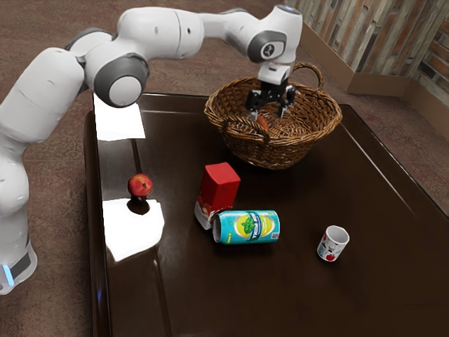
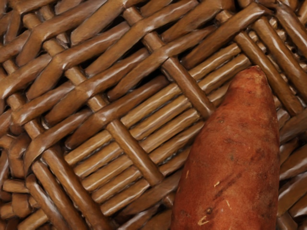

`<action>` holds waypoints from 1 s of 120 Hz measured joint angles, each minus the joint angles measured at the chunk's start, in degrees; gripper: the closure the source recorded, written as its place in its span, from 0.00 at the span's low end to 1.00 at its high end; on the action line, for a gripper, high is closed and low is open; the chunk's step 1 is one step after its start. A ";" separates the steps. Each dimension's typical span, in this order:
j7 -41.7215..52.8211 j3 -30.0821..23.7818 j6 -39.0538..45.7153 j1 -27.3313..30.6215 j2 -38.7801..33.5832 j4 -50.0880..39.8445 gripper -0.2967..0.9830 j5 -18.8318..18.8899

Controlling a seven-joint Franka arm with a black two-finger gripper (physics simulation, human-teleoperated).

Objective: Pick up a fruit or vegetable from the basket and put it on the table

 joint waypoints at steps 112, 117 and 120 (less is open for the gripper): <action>-1.04 -17.11 0.18 -4.58 -0.01 17.00 0.63 5.04; -1.55 -18.05 0.21 -7.89 3.11 21.30 0.63 6.63; -1.85 -18.31 0.36 -9.86 5.07 23.43 0.64 7.37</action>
